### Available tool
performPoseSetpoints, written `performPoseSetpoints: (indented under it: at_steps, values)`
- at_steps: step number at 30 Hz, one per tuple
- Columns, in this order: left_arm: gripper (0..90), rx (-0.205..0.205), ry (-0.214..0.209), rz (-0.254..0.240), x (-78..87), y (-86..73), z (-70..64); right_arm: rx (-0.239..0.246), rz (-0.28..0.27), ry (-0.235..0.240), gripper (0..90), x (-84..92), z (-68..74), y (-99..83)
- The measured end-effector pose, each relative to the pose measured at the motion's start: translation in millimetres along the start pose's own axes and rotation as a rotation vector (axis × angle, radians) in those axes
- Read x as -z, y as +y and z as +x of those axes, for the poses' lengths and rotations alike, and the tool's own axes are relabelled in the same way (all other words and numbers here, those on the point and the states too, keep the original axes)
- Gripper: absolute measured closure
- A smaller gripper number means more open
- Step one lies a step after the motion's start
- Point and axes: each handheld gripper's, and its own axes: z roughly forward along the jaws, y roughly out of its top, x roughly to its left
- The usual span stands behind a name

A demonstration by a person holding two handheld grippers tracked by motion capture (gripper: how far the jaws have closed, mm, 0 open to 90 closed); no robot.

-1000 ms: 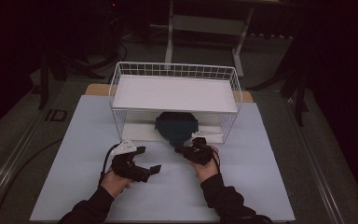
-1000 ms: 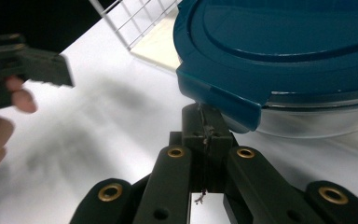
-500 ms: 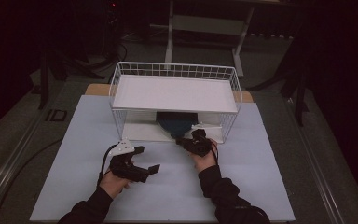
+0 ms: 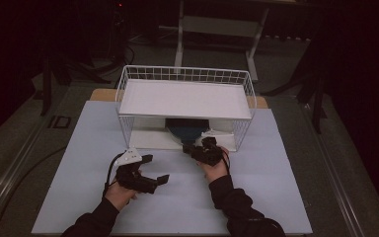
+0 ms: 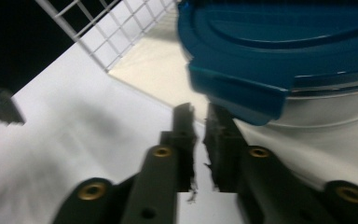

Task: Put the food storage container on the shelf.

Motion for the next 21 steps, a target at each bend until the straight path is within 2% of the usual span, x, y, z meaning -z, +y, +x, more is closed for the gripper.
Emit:
performPoseSetpoints:
  at_steps: [1, 3, 4, 6, 9, 10, 11, 13, 15, 17, 21]
  values:
    - [0.0, 0.0, -0.002, -0.005, 0.5, 0.3, -0.7, 0.021, -0.003, -0.012, 69.7, 1.5, 1.7, -0.7]
    - [0.0, -0.008, -0.003, -0.006, 1.6, 1.1, -2.2, 0.027, -0.011, -0.016, 56.2, 5.6, 3.9, -3.6]
    - [0.0, -0.008, -0.003, -0.006, 1.6, 1.1, -2.2, 0.027, -0.011, -0.016, 56.2, 5.6, 3.9, -3.6]
    - [0.0, -0.016, -0.008, -0.01, 3.0, 1.8, -5.3, 0.047, -0.027, -0.032, 42.9, 11.6, 6.2, -8.9]
    - [0.0, -0.027, -0.014, -0.011, 5.2, 2.3, -9.1, 0.047, -0.049, -0.012, 32.9, 20.6, 7.8, -15.1]
    - [0.0, -0.03, -0.015, -0.013, 5.8, 2.5, -10.3, 0.054, -0.047, 0.009, 26.3, 24.0, 7.6, -17.1]
    - [0.0, -0.032, -0.017, -0.016, 6.7, 2.7, -11.2, 0.045, -0.059, 0.023, 23.4, 27.5, 7.7, -19.2]
    - [0.0, -0.033, -0.019, -0.02, 7.7, 2.9, -12.9, 0.034, -0.071, 0.045, 21.6, 35.0, 7.7, -23.5]
    - [0.0, -0.035, -0.02, -0.021, 8.4, 2.7, -13.7, 0.042, -0.073, 0.038, 19.2, 42.0, 8.2, -27.3]
    - [0.0, -0.035, -0.021, -0.018, 8.3, 2.2, -14.1, 0.034, -0.08, 0.052, 18.3, 49.8, 8.0, -31.0]
    - [0.0, -0.04, -0.019, -0.014, 8.3, 0.3, -14.3, 0.063, -0.086, 0.025, 18.3, 64.1, 8.4, -40.8]
